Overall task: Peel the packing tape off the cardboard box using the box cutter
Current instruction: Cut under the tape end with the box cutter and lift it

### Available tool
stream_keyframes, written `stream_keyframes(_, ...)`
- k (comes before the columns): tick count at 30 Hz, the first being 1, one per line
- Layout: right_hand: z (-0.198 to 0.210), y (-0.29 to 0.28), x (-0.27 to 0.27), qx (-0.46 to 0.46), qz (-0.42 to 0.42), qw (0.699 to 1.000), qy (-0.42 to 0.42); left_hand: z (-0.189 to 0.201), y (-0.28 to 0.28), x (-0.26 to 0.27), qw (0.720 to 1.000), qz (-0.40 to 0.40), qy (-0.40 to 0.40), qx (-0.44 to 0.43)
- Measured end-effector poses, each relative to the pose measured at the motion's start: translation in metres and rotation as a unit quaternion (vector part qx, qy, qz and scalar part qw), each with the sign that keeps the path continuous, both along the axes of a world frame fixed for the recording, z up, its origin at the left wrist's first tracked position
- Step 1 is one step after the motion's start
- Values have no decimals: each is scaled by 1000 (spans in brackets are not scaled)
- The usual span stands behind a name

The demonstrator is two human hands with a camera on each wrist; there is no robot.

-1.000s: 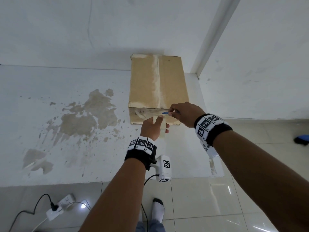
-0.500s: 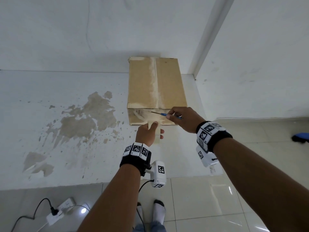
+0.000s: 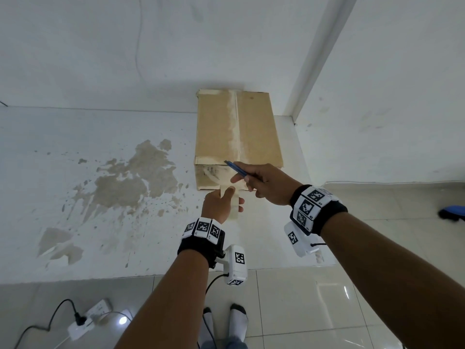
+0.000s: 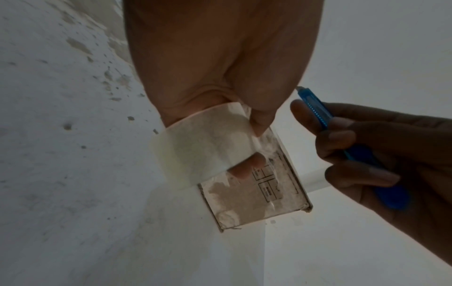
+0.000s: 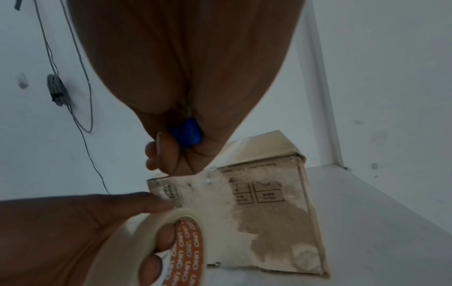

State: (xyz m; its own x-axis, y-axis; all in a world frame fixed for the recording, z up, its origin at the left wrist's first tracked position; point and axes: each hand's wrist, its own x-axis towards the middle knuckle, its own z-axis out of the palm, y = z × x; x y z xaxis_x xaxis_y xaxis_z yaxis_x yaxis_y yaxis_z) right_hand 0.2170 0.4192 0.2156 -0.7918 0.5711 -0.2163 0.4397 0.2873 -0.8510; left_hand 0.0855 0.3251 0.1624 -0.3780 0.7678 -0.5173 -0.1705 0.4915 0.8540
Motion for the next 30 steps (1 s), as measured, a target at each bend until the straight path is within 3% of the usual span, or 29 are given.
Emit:
stream_keyframes(12, -1, -12, 8, -84, -47, 992, 78, 6, -2, 3, 1000, 7, 3, -28)
stream_keyframes(15, -1, -16, 15, -144, -141, 971, 132, 7, -2, 2, 999, 9, 5, -34)
stream_keyframes(20, -27, -20, 44, -196, -373, 887, 187, 2, -1, 2, 1000, 15, 2, -16)
stream_keyframes(22, -47, -25, 62, -208, -454, 854, 147, -3, -2, 2, 1000, 23, -10, 0)
stream_keyframes(24, -72, -29, 82, -202, -497, 842, 62, -8, -4, -1, 999, 24, -25, 17)
stream_keyframes(27, -101, -38, 112, -145, -482, 860, -88, -17, -4, -5, 998, 16, -49, 24)
stream_keyframes(30, -118, -46, 126, -123, -470, 862, -145, -23, -3, -5, 999, 2, -44, 19)
